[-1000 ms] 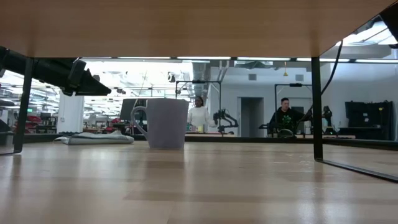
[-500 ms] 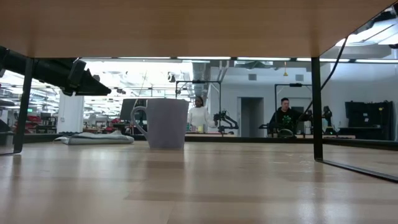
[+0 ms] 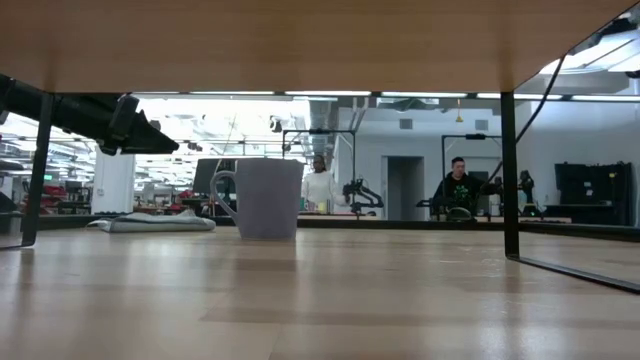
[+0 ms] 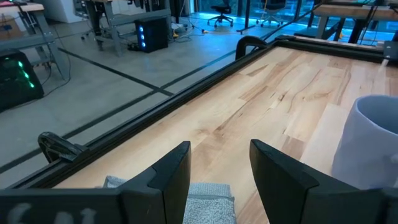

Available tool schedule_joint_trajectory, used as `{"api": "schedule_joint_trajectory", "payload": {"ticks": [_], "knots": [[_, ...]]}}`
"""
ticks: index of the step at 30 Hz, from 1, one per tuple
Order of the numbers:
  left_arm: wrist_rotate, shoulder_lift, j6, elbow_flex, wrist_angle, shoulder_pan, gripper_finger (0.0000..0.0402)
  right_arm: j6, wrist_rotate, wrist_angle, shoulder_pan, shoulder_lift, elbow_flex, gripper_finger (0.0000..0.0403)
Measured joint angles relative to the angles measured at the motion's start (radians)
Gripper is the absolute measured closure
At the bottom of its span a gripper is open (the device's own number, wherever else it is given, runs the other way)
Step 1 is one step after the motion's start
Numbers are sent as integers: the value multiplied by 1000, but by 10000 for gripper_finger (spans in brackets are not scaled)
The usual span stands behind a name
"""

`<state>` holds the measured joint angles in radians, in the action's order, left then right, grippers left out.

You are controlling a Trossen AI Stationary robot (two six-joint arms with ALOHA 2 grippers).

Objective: Stack small to large cups/mugs on shelf
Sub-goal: Put the blue mug on the shelf

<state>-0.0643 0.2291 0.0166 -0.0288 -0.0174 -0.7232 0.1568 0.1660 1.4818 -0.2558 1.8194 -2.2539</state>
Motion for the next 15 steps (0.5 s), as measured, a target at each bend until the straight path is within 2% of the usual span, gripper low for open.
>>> {"api": "schedule_joint_trajectory", "payload": {"ticks": [7, 15], "knots": [[0, 0, -24, 0, 0, 0, 246, 15, 27, 36, 24, -42, 0, 207], [0, 0, -25, 0, 0, 0, 246, 37, 22, 91, 102, -43, 1, 207]]}}
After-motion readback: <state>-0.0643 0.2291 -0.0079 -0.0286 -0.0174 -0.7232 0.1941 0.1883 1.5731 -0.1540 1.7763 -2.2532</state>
